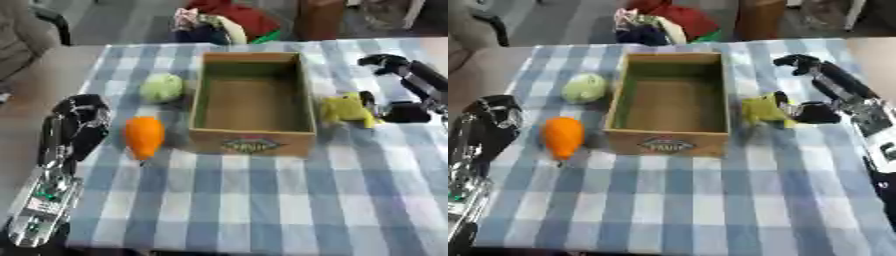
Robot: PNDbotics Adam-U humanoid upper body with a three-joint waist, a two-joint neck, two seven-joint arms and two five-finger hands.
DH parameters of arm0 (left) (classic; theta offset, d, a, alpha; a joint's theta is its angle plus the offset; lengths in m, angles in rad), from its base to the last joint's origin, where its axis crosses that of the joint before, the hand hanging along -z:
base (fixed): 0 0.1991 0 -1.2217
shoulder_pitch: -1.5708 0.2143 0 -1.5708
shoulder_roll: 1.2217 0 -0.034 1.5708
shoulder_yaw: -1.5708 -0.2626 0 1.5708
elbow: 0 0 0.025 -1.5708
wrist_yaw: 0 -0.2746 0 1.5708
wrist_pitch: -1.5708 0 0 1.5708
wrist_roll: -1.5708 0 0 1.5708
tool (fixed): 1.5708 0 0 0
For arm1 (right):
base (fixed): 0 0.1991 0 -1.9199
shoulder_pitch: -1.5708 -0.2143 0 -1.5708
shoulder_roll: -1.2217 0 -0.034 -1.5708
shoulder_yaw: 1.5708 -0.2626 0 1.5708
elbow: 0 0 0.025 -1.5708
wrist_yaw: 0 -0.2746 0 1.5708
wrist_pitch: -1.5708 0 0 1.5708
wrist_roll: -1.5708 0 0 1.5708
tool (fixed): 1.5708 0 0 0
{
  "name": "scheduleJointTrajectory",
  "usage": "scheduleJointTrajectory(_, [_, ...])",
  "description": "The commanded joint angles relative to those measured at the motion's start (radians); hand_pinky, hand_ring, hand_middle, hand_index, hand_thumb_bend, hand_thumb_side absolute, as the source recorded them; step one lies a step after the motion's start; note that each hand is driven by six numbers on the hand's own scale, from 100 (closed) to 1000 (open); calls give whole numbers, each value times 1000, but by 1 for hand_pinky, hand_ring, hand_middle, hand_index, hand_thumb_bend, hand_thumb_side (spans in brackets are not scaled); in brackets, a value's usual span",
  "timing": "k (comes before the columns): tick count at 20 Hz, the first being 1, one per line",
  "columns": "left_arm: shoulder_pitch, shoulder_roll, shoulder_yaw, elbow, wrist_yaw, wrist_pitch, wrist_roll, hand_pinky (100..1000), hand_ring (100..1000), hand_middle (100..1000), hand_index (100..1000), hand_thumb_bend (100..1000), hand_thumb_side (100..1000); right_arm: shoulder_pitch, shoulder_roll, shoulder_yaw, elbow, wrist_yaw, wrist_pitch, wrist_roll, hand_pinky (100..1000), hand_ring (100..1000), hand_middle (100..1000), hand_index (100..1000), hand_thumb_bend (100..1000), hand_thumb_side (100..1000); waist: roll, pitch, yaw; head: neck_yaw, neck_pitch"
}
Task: Pick up objects on the table and place them in the box.
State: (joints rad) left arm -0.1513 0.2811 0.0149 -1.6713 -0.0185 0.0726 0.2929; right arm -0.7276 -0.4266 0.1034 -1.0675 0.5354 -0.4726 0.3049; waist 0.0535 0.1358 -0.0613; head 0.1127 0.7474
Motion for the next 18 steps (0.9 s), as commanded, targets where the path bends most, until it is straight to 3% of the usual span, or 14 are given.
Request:
scheduleJointTrajectory(1, [-11, 12, 1, -18, -4, -1, -3, 763, 617, 628, 669, 100, 202, -29, -14, -13, 16, 24, -7, 5, 858, 1000, 863, 935, 100, 189, -1, -15, 3, -2, 5])
scheduleJointTrajectory(13, [-10, 12, -1, -18, -4, 0, -7, 763, 618, 628, 670, 100, 202, -47, 10, -37, 128, 126, 4, 14, 867, 1000, 876, 944, 100, 199, 1, -16, 6, -5, 7])
scheduleJointTrajectory(18, [-8, 11, -3, -17, -3, 0, -9, 763, 618, 629, 671, 100, 204, -51, 20, -46, 174, 187, 5, 20, 873, 1000, 885, 946, 100, 248, 2, -15, 6, -6, 9])
